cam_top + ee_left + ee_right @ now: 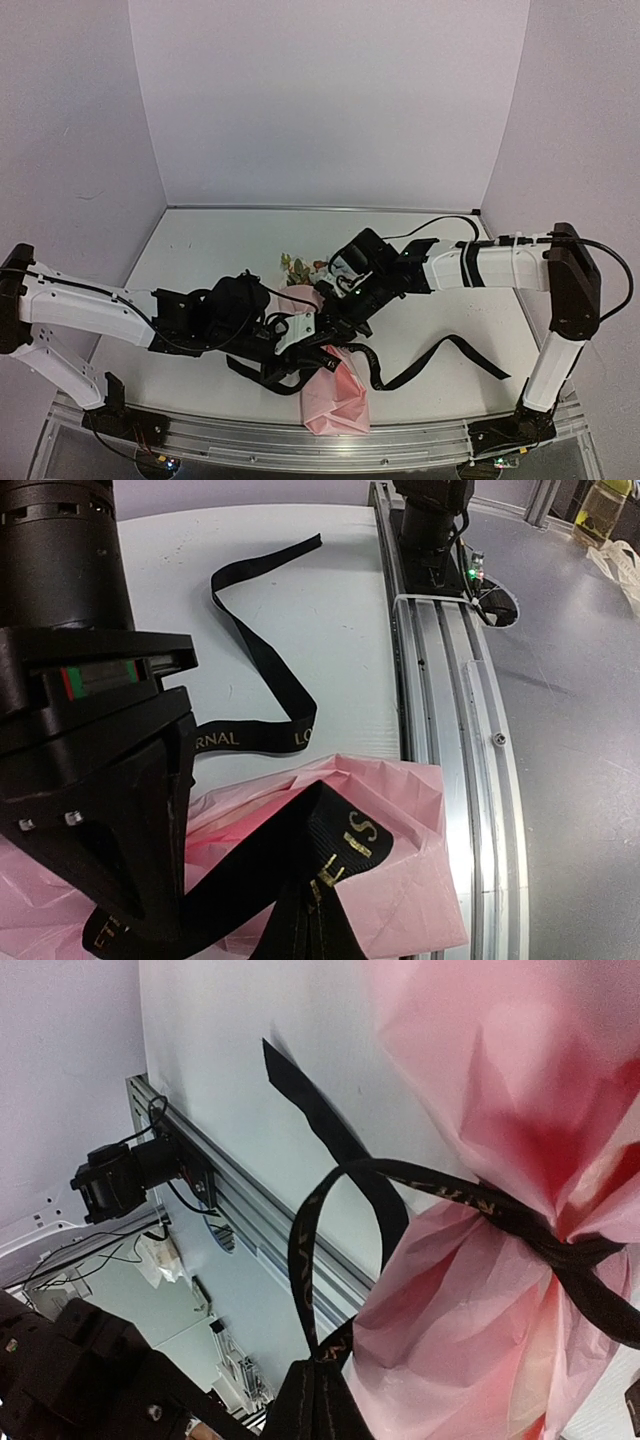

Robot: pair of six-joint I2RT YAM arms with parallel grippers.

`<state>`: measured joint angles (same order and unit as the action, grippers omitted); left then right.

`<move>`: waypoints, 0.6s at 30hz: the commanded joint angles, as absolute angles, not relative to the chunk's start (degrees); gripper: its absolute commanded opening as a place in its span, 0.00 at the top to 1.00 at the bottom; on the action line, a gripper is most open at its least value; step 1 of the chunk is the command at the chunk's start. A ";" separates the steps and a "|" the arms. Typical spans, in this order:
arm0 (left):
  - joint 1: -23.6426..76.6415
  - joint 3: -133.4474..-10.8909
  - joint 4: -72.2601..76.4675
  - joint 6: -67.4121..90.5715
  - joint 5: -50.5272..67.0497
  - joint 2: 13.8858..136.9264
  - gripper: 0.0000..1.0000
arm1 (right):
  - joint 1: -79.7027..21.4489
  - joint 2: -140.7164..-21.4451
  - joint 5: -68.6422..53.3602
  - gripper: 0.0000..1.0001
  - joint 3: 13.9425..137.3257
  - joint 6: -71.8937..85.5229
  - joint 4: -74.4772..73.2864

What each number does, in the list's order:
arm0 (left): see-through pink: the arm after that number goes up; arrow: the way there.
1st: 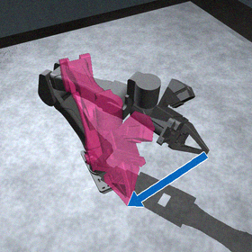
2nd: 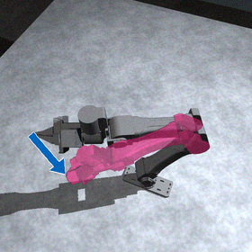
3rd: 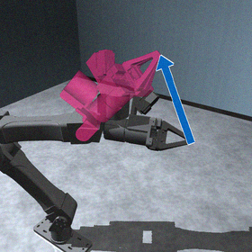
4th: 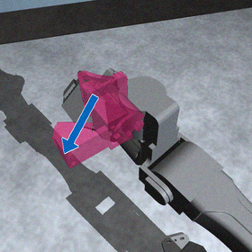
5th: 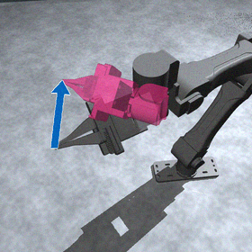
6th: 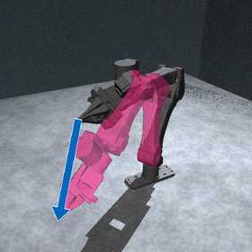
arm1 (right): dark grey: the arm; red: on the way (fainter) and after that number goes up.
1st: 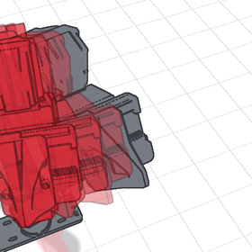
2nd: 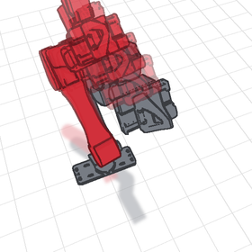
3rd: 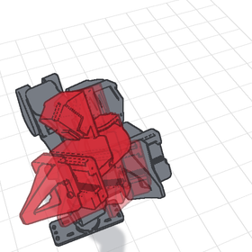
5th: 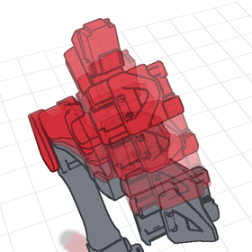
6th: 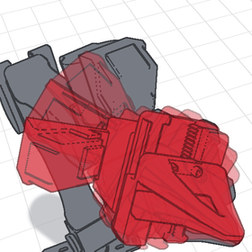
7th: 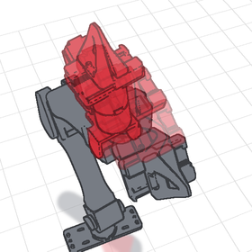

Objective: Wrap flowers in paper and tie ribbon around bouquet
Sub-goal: Pass from the left arm to the right

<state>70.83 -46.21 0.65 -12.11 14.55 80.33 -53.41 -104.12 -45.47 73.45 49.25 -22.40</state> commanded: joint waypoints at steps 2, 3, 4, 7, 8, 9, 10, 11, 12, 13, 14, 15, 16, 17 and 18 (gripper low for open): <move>71.08 -45.89 0.37 -11.90 12.71 77.98 1.00 | -53.64 -99.15 -42.27 1.00 71.81 44.87 -28.44; 71.10 -45.77 0.35 -11.53 12.43 78.03 1.00 | -53.62 -98.31 -41.36 1.00 71.42 43.98 -29.74; 71.06 -45.61 0.35 -10.88 11.99 78.06 1.00 | -53.67 -97.43 -40.31 1.00 70.98 43.13 -30.99; 71.07 -44.38 0.35 -9.85 9.45 77.70 1.00 | -53.66 -94.63 -35.77 1.00 69.76 40.35 -36.29; 71.05 -43.83 0.35 -9.81 8.33 77.40 1.00 | -53.68 -93.85 -34.05 1.00 69.34 39.30 -38.13; 71.06 -43.41 0.39 -10.02 7.23 77.09 1.00 | -53.66 -93.04 -32.59 1.00 68.82 38.29 -39.72; 71.07 -43.17 0.43 -10.39 6.44 76.93 1.00 | -53.64 -92.42 -31.43 1.00 68.34 37.59 -41.02; 71.01 -43.14 0.38 -10.93 5.75 76.97 1.00 | -53.68 -92.12 -30.62 1.00 67.98 37.15 -42.01; 70.96 -43.21 0.36 -11.35 4.90 77.11 1.00 | -53.69 -91.88 -30.02 1.00 67.56 36.77 -42.56; 70.92 -43.35 0.35 -11.87 3.61 77.43 1.00 | -53.71 -91.67 -29.34 1.00 67.06 36.40 -43.02; 70.72 -43.53 -0.66 -12.67 2.95 77.66 1.00 | -53.71 -91.55 -28.69 1.00 66.60 36.11 -43.38; 70.40 -43.74 -1.41 -13.33 2.37 77.85 1.00 | -53.74 -91.50 -28.20 1.00 66.28 35.97 -43.60; 69.86 -43.92 -1.67 -13.73 1.42 78.02 1.00 | -53.80 -91.52 -27.88 1.00 66.13 35.93 -43.71; 69.18 -44.10 -1.84 -13.99 0.73 78.14 0.99 | -53.87 -91.60 -27.67 1.00 66.11 35.88 -43.81; 68.50 -44.35 -2.06 -14.08 0.56 78.21 0.97 | -53.93 -91.78 -27.41 1.00 66.25 35.74 -44.08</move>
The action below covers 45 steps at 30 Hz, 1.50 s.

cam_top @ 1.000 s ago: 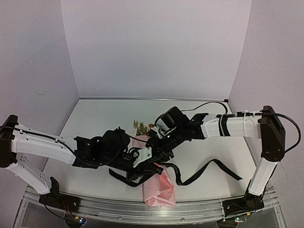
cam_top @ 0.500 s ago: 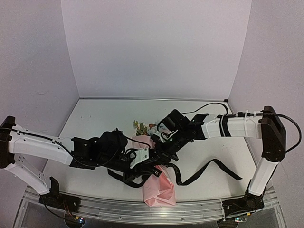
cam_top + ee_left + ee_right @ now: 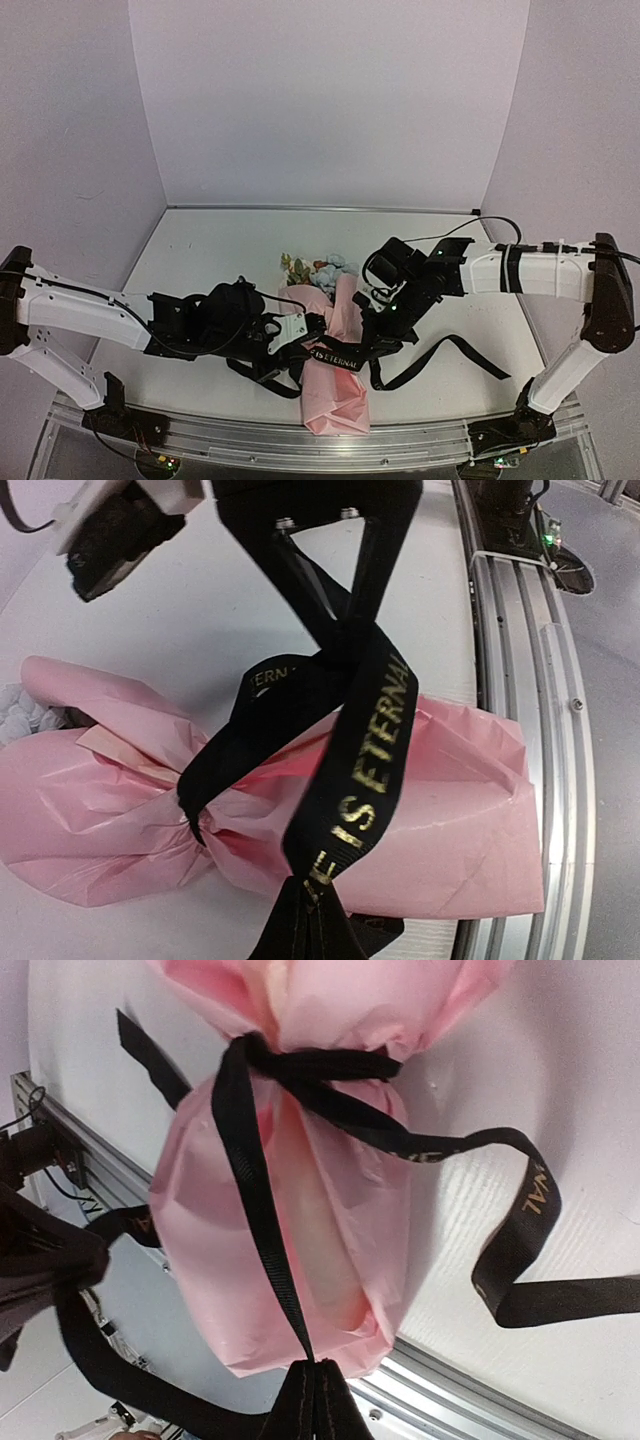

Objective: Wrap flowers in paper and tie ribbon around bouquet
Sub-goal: Pass from the left arm to the right, then pick up the left side of the half-tied ribbon at the center of the board.

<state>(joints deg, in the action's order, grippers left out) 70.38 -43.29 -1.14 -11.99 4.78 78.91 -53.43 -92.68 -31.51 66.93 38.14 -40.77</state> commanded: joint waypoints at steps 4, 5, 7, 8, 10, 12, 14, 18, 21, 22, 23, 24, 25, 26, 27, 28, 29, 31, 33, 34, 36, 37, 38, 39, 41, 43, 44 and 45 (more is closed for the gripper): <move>64.71 -44.49 -2.36 -11.54 -0.51 78.17 0.63 | -54.08 -91.96 -25.03 1.00 66.54 34.78 -46.24; 64.64 -44.61 -2.57 -9.52 0.55 77.78 0.56 | -54.09 -91.87 -24.47 1.00 66.43 34.73 -46.58; 64.60 -43.97 -1.41 -2.71 1.88 76.16 0.45 | -54.09 -91.72 -23.76 1.00 66.32 34.44 -47.23; 64.59 -42.68 0.10 1.51 1.96 74.53 0.41 | -54.12 -91.67 -23.53 1.00 66.25 34.35 -47.32; 64.59 -39.10 2.80 10.33 -0.16 70.97 0.37 | -54.33 -91.59 -23.09 1.00 66.18 34.11 -47.36; 64.62 -37.46 -0.79 21.31 -6.25 68.52 0.37 | -54.52 -91.44 -22.39 1.00 66.33 33.70 -47.79; 64.60 -37.15 -7.87 32.43 -11.80 66.85 0.38 | -54.59 -91.42 -22.45 1.00 66.55 33.44 -47.93; 64.51 -39.39 -21.05 53.51 -16.10 67.96 0.46 | -54.72 -91.64 -22.73 1.00 66.63 33.17 -48.00; 64.41 -41.38 -28.95 63.97 -15.27 71.91 0.45 | -54.88 -91.95 -22.97 1.00 66.62 32.89 -47.86; 64.36 -41.61 -30.44 65.69 -14.76 73.03 0.45 | -54.91 -92.01 -23.01 1.00 66.62 32.88 -47.80; 64.34 -41.83 -31.71 67.79 -14.90 74.27 0.44 | -54.91 -92.17 -23.08 1.00 66.67 32.84 -47.74; 64.28 -41.87 -33.09 68.81 -15.18 74.94 0.42 | -54.92 -92.21 -23.23 1.00 66.76 32.76 -47.63; 64.13 -41.69 -33.74 69.39 -15.32 75.49 0.40 | -54.91 -92.21 -23.29 1.00 66.79 32.69 -47.54; 63.94 -41.23 -34.12 70.12 -15.67 75.67 0.39 | -54.92 -92.20 -23.29 1.00 66.80 32.61 -47.34; 63.67 -40.56 -34.21 70.82 -15.97 75.71 0.38 | -54.93 -92.16 -23.29 1.00 66.80 32.46 -47.25; 63.23 -39.89 -33.38 70.95 -15.84 75.72 0.37 | -54.91 -92.18 -23.23 1.00 66.87 32.29 -47.21; 62.45 -38.89 -32.60 71.10 -15.23 75.78 0.38 | -54.87 -92.05 -23.10 1.00 66.88 32.14 -47.20; 61.22 -37.16 -30.74 70.85 -14.34 76.02 0.38 | -54.89 -91.92 -22.96 1.00 66.88 32.00 -47.13; 60.62 -36.70 -27.79 68.82 -14.18 76.64 0.38 | -54.88 -91.87 -22.90 1.00 66.90 31.91 -47.05; 60.33 -37.08 -26.81 67.66 -14.12 77.28 0.39 | -54.92 -91.89 -22.86 1.00 66.93 31.90 -46.96; 59.62 -38.47 -27.09 65.67 -14.12 79.96 0.39 | -54.88 -92.07 -22.86 1.00 67.07 31.91 -46.97; 59.60 -39.06 -27.57 65.34 -14.58 81.32 0.39 | -54.87 -92.17 -22.91 1.00 67.19 31.95 -46.90; 59.55 -39.08 -27.22 65.00 -14.86 82.06 0.39 | -54.86 -92.33 -23.08 1.00 67.31 32.00 -46.85; 59.58 -38.84 -26.35 64.64 -15.01 82.67 0.39 | -54.90 -92.53 -23.15 1.00 67.45 32.07 -46.78; 59.54 -38.39 -24.64 64.29 -15.11 83.55 0.43 | -54.88 -92.82 -23.28 1.00 67.48 32.29 -46.62; 59.56 -38.30 -23.99 64.25 -14.88 84.61 0.49 | -54.93 -92.88 -23.31 1.00 67.54 32.42 -46.58; 59.56 -38.21 -23.61 64.22 -14.80 85.04 0.50 | -54.92 -92.84 -23.29 1.00 67.50 32.41 -46.60; 59.54 -37.98 -22.99 64.14 -14.80 85.23 0.51 | -54.91 -92.79 -23.29 1.00 67.50 32.36 -46.63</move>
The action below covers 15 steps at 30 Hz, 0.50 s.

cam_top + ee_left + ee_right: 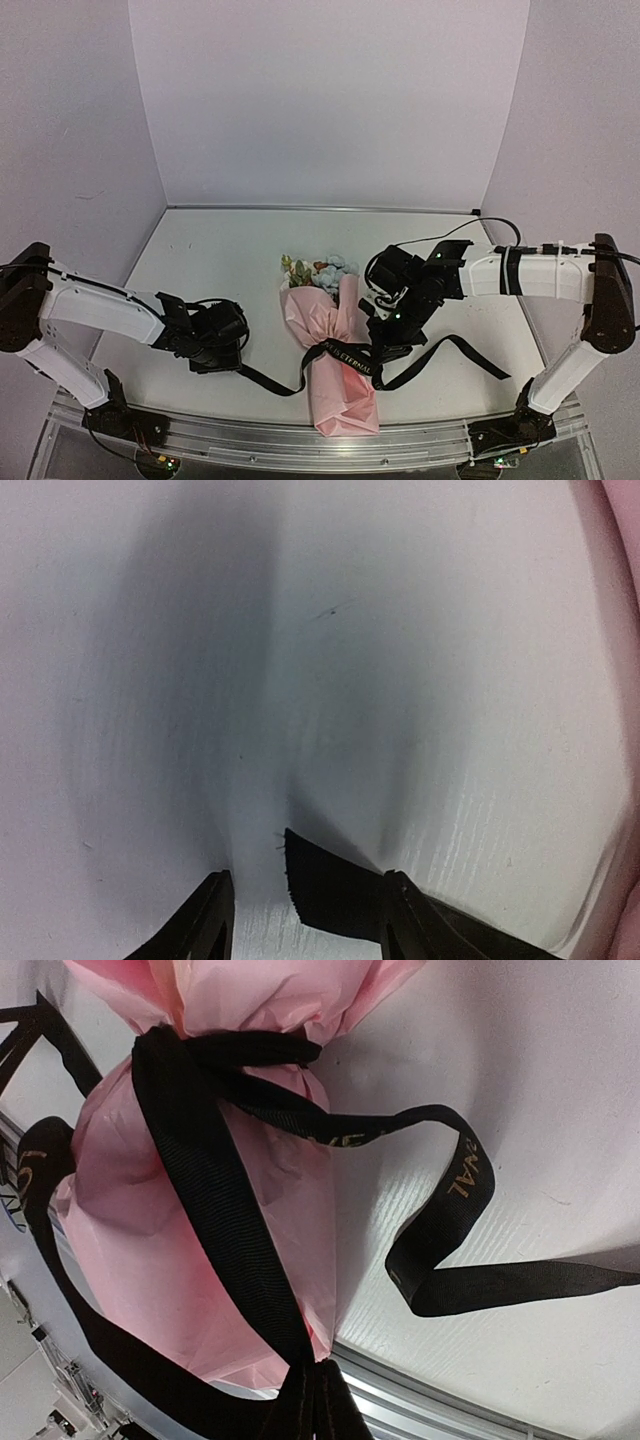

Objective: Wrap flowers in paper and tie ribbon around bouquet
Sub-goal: Pick up the left side of the half-tied ribbon at the center of the board.

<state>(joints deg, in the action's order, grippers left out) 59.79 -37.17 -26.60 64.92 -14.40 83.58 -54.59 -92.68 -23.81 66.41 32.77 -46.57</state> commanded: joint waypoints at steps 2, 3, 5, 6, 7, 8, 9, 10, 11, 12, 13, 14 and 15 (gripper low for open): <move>59.53 -37.49 -21.88 63.80 -15.25 85.45 0.58 | -54.93 -92.73 -23.13 1.00 67.56 32.34 -46.59; 59.50 -37.57 -21.51 63.54 -15.53 85.61 0.64 | -54.91 -92.82 -23.14 1.00 67.58 32.34 -46.58; 59.50 -37.84 -21.46 63.09 -16.00 85.72 0.75 | -54.91 -92.86 -23.15 1.00 67.59 32.37 -46.60; 59.50 -37.95 -21.59 62.90 -16.45 85.59 0.82 | -54.89 -92.84 -23.15 1.00 67.59 32.42 -46.65; 59.43 -37.96 -22.15 62.83 -17.37 85.08 0.88 | -54.89 -92.82 -23.13 1.00 67.59 32.43 -46.66; 59.16 -37.93 -22.83 62.72 -18.29 84.57 0.93 | -54.90 -92.77 -23.07 1.00 67.59 32.43 -46.69; 58.53 -37.85 -23.64 62.50 -19.26 83.89 0.97 | -54.91 -92.68 -22.93 1.00 67.59 32.45 -46.70; 57.63 -37.79 -24.30 62.05 -20.29 82.81 1.00 | -54.92 -92.63 -22.74 1.00 67.60 32.50 -46.69; 56.08 -37.72 -25.20 61.27 -21.07 81.85 1.00 | -54.90 -92.55 -22.57 1.00 67.74 32.52 -46.87; 54.34 -37.71 -25.99 60.52 -21.99 80.52 1.00 | -54.93 -92.48 -22.24 1.00 67.88 32.52 -47.24; 52.86 -37.69 -27.18 59.88 -22.95 79.16 1.00 | -54.87 -92.40 -22.03 1.00 68.01 32.52 -47.65; 51.40 -37.64 -27.98 59.21 -24.12 77.57 1.00 | -54.90 -92.33 -21.93 1.00 68.09 32.52 -48.06; 49.67 -37.50 -28.70 58.38 -25.06 75.96 1.00 | -54.95 -92.22 -21.73 1.00 68.06 32.58 -48.36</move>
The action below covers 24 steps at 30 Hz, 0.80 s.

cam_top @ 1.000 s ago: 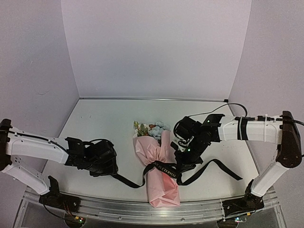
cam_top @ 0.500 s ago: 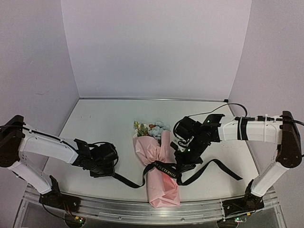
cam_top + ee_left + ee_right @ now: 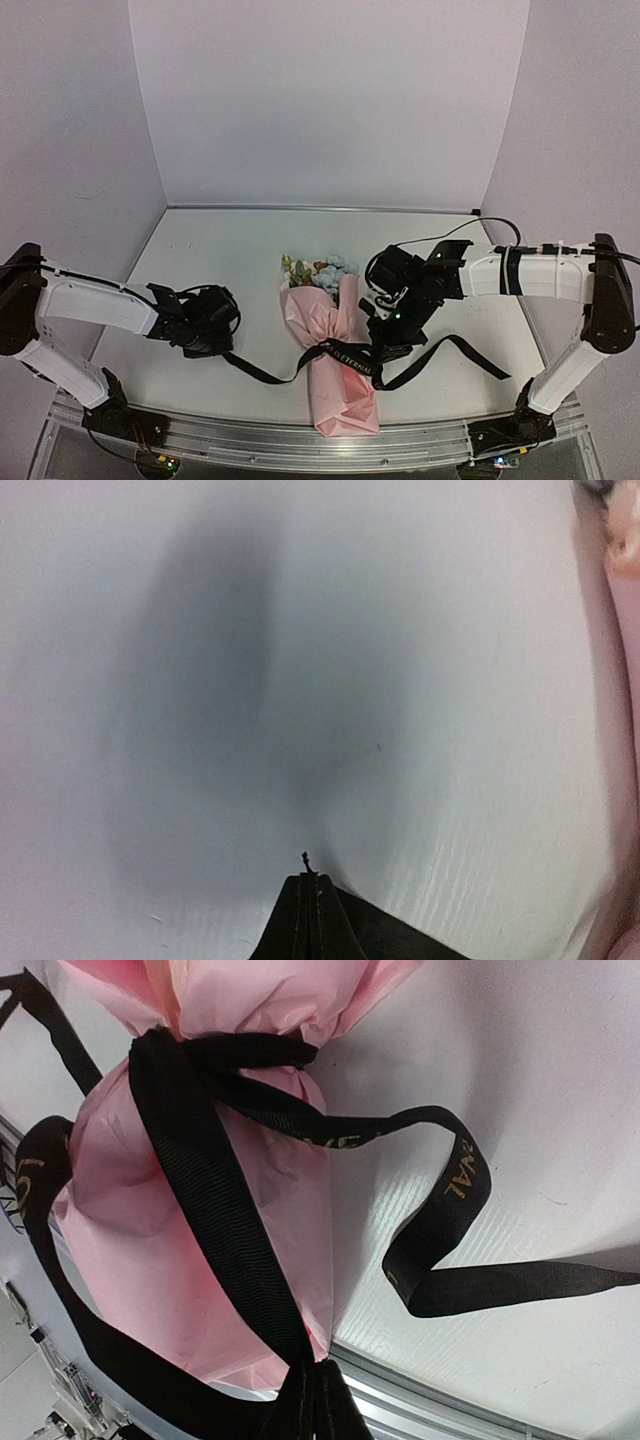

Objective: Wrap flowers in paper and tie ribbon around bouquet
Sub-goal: Pick up the left side of the half-tied ribbon at the center of the board, then cross the half-tied ribbon over the folded bouquet.

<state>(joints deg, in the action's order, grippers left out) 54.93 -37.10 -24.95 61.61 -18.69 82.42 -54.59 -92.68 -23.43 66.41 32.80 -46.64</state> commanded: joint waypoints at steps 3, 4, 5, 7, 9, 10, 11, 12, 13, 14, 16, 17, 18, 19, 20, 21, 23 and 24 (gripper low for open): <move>43.96 -36.33 -29.15 55.91 -25.50 72.55 1.00 | -55.36 -92.02 -20.68 1.00 67.72 32.69 -48.98; 42.77 -35.78 -29.10 55.53 -25.50 71.81 1.00 | -55.62 -92.02 -20.28 1.00 67.56 32.70 -49.11; 41.88 -35.32 -28.77 55.17 -25.35 71.36 1.00 | -55.86 -92.08 -19.76 1.00 67.22 32.75 -49.19; 40.56 -34.70 -27.88 54.70 -24.69 71.15 1.00 | -56.27 -92.33 -18.79 1.00 66.81 32.67 -49.23; 39.80 -34.72 -27.02 54.16 -24.05 71.45 1.00 | -56.44 -92.63 -17.70 1.00 66.50 32.60 -49.24; 39.65 -34.96 -26.42 53.48 -23.59 71.65 1.00 | -56.47 -92.80 -17.16 1.00 66.45 32.61 -49.29; 39.58 -35.44 -25.79 52.39 -23.11 71.88 1.00 | -56.50 -92.89 -16.50 1.00 66.44 32.60 -49.29; 39.55 -35.97 -25.57 51.64 -22.98 72.09 1.00 | -56.45 -92.90 -15.62 1.00 66.38 32.52 -49.31; 39.55 -36.52 -24.86 50.50 -22.73 72.34 1.00 | -56.48 -92.94 -14.51 1.00 66.40 32.41 -49.35; 39.57 -36.94 -23.53 48.65 -22.09 72.27 1.00 | -56.45 -93.05 -13.39 1.00 66.65 32.12 -49.60; 39.59 -37.80 -20.92 45.39 -21.02 71.63 0.97 | -56.48 -93.59 -10.66 1.00 67.49 31.41 -50.82; 39.60 -38.31 -19.50 43.62 -20.26 71.18 0.94 | -56.46 -93.98 -9.34 1.00 68.00 31.08 -51.33; 39.63 -38.97 -18.61 42.29 -19.74 70.81 0.89 | -56.38 -94.37 -8.19 1.00 68.44 30.75 -51.77; 39.64 -39.90 -17.67 40.28 -18.85 70.56 0.85 | -56.41 -94.69 -6.98 1.00 68.79 30.51 -51.99; 39.77 -40.65 -17.08 38.56 -17.72 70.20 0.75 | -56.39 -94.91 -5.88 1.00 69.12 30.05 -52.12; 39.86 -41.26 -16.79 37.13 -16.97 69.83 0.66 | -56.39 -95.29 -5.07 1.00 69.60 29.70 -52.40; 40.61 -42.52 -16.18 34.45 -15.61 68.88 0.49 | -56.37 -96.28 -4.27 1.00 70.80 28.94 -53.16; 41.35 -43.19 -15.96 33.23 -15.36 68.33 0.45 | -56.37 -96.72 -4.10 1.00 71.30 28.71 -53.39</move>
